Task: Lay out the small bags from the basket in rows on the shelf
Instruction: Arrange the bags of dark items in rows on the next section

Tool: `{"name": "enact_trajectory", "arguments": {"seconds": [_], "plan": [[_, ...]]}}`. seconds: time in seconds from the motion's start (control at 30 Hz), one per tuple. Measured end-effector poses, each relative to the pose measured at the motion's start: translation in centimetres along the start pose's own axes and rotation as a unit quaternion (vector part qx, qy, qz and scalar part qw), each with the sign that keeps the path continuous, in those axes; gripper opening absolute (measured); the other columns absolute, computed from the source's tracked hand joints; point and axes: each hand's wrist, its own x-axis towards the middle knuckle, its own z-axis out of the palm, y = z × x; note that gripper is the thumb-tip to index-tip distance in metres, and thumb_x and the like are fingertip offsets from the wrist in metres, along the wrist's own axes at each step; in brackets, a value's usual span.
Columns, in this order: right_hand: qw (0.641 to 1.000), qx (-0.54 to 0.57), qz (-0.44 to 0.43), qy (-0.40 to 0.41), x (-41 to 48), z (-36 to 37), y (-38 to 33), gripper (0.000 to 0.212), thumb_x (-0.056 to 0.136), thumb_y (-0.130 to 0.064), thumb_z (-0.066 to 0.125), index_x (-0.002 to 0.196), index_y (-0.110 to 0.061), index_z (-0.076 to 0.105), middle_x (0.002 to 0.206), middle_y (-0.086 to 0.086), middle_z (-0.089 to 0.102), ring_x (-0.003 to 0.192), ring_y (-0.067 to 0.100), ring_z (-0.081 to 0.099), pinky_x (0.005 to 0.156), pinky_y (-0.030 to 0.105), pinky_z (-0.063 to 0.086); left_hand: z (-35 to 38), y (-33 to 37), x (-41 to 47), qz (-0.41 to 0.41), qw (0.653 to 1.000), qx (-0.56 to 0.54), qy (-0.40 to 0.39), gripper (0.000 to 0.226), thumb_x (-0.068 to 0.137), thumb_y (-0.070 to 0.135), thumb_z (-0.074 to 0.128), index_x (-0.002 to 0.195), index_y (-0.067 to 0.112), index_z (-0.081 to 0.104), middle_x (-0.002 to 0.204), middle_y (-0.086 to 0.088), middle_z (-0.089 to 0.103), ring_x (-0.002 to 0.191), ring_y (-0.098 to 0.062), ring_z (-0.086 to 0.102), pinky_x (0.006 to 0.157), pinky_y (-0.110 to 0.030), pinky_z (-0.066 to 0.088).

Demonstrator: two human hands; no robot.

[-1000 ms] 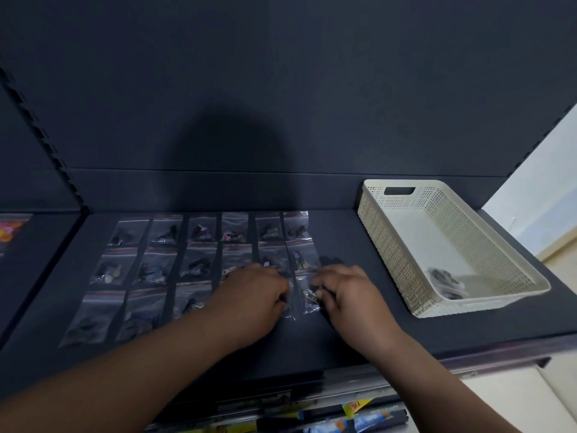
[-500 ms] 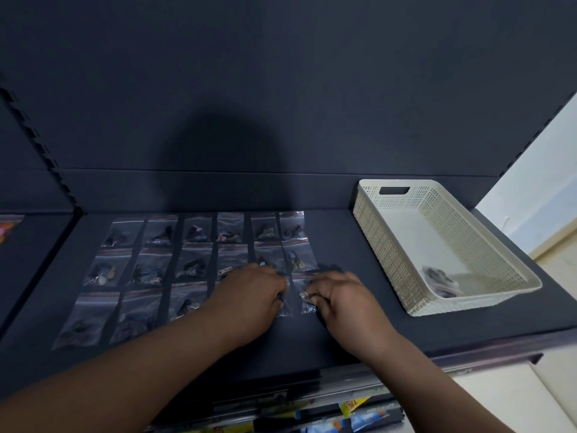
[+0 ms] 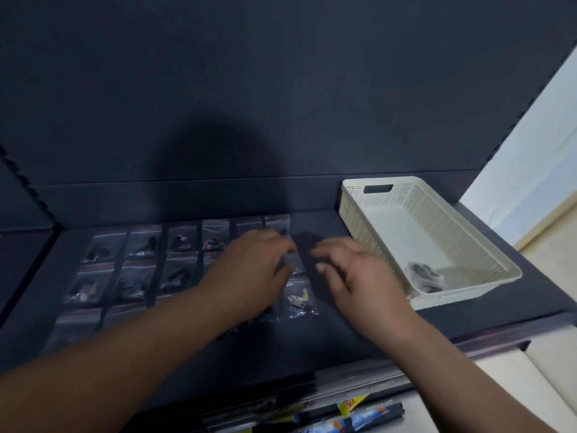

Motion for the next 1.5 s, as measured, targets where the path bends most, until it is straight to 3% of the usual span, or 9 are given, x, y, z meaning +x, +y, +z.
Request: {"name": "enact_trajectory", "arguments": {"seconds": [0.27,0.53,0.67,0.77,0.97,1.1,1.33,1.43,1.5], "plan": [[0.989,-0.102,0.102,-0.014,0.3,-7.4,6.1,0.024,0.087,-0.025,0.063,0.11,-0.02,0.064,0.11,-0.004,0.062,0.098,0.016,0.057,0.08,0.022,0.04,1.2,4.7,5.1,0.06,0.997,-0.025,-0.034,0.032,0.089,0.034,0.056,0.12,0.023,0.058,0.121,0.004,0.057,0.114,-0.017,0.05,0.097,-0.032,0.039],[0.924,-0.157,0.239,-0.252,0.6,-10.9,13.7,0.056,0.078,-0.033,0.071,0.129,-0.035,0.049,0.129,-0.007,0.051,0.108,0.015,0.054,0.089,0.026,0.043,4.9,9.3,10.1,0.082,0.992,-0.028,-0.096,0.039,0.092,0.042,0.049,0.128,0.024,0.052,0.132,0.008,0.05,0.122,-0.013,0.043,0.102,-0.035,0.037],[0.883,-0.171,0.232,-0.369,1.4,-10.4,15.8,0.077,0.073,-0.037,0.075,0.139,-0.034,0.036,0.138,-0.005,0.043,0.122,0.018,0.047,0.098,0.027,0.039,6.2,9.9,11.1,0.064,0.992,-0.032,-0.104,0.039,0.092,0.042,0.05,0.127,0.024,0.053,0.131,0.009,0.051,0.122,-0.011,0.043,0.101,-0.029,0.035],[0.871,-0.189,0.205,-0.404,2.0,-9.6,16.8,0.074,0.07,-0.038,0.075,0.134,-0.035,0.038,0.127,-0.004,0.044,0.114,0.021,0.051,0.095,0.032,0.044,6.8,10.0,11.5,0.042,0.994,-0.026,-0.095,0.036,0.092,0.042,0.05,0.124,0.026,0.055,0.129,0.01,0.053,0.122,-0.011,0.042,0.102,-0.029,0.035],[0.902,-0.074,0.203,-0.375,2.8,-8.4,18.8,0.029,0.074,-0.016,0.074,0.095,-0.027,0.057,0.087,-0.007,0.056,0.074,0.011,0.055,0.067,0.024,0.046,7.1,10.3,11.5,0.019,0.996,-0.021,-0.09,0.035,0.092,0.041,0.05,0.123,0.026,0.056,0.126,0.012,0.054,0.124,-0.009,0.039,0.103,-0.028,0.034],[0.914,0.021,0.227,-0.336,3.2,-8.6,19.5,0.026,0.074,-0.003,0.069,0.081,-0.025,0.059,0.081,0.0,0.057,0.062,0.015,0.055,0.06,0.026,0.048,7.5,10.3,11.4,0.003,0.996,-0.034,-0.081,0.032,0.092,0.04,0.051,0.12,0.026,0.059,0.121,0.01,0.056,0.121,-0.009,0.042,0.101,-0.031,0.037],[0.877,0.329,0.264,-0.229,4.3,-11.9,17.0,0.025,0.077,0.012,0.064,0.093,-0.007,0.059,0.075,0.007,0.062,0.056,0.015,0.056,0.05,0.02,0.043,6.4,11.5,11.0,-0.077,0.985,-0.154,-0.031,0.033,0.089,0.029,0.059,0.122,0.028,0.057,0.119,0.014,0.056,0.102,-0.007,0.054,0.093,-0.025,0.042],[0.858,0.39,0.255,-0.216,4.8,-12.7,14.8,0.028,0.077,0.014,0.062,0.093,-0.009,0.059,0.077,0.011,0.066,0.06,0.018,0.058,0.054,0.022,0.047,5.8,11.9,10.8,-0.144,0.944,-0.295,-0.038,0.039,0.087,0.013,0.059,0.122,0.03,0.053,0.12,0.01,0.058,0.105,-0.007,0.057,0.097,-0.03,0.047],[0.857,0.402,0.25,-0.206,4.9,-12.7,13.0,0.028,0.077,0.013,0.063,0.09,-0.011,0.06,0.073,0.006,0.067,0.06,0.016,0.059,0.057,0.022,0.048,5.1,12.3,10.3,-0.207,0.873,-0.437,-0.057,0.039,0.086,0.008,0.058,0.12,0.026,0.051,0.111,0.0,0.062,0.097,-0.014,0.063,0.093,-0.038,0.051]]}}
